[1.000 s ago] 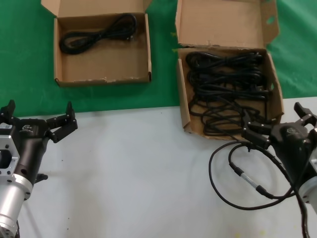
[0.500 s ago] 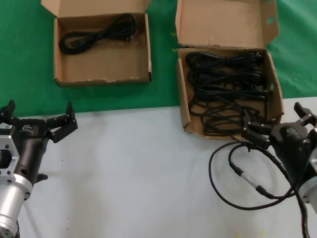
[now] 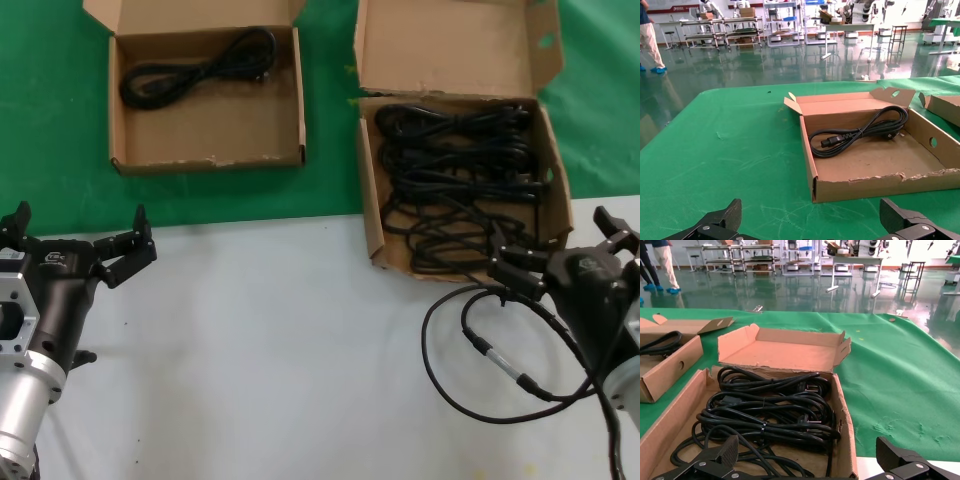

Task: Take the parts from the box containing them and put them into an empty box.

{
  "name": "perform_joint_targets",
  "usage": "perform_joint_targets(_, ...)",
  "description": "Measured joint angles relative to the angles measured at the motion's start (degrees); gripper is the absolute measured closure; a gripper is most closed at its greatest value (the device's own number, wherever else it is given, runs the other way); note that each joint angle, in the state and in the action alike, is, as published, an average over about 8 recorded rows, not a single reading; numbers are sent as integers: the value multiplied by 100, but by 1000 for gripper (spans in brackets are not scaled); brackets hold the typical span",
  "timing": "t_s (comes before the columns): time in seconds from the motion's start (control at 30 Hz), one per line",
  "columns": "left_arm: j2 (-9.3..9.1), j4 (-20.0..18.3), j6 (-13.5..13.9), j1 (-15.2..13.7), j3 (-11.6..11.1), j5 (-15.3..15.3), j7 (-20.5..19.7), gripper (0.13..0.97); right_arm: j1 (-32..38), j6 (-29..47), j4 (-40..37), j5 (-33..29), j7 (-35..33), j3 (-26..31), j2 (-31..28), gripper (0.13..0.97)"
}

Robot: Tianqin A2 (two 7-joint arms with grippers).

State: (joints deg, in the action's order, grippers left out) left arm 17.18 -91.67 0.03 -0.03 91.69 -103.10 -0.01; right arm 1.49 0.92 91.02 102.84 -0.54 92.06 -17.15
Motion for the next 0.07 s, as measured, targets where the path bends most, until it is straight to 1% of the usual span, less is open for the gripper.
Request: perform_joint_targets(0.07, 0, 0, 0, 0, 0, 0, 0, 132, 0, 0, 0, 0, 0, 0, 0, 129)
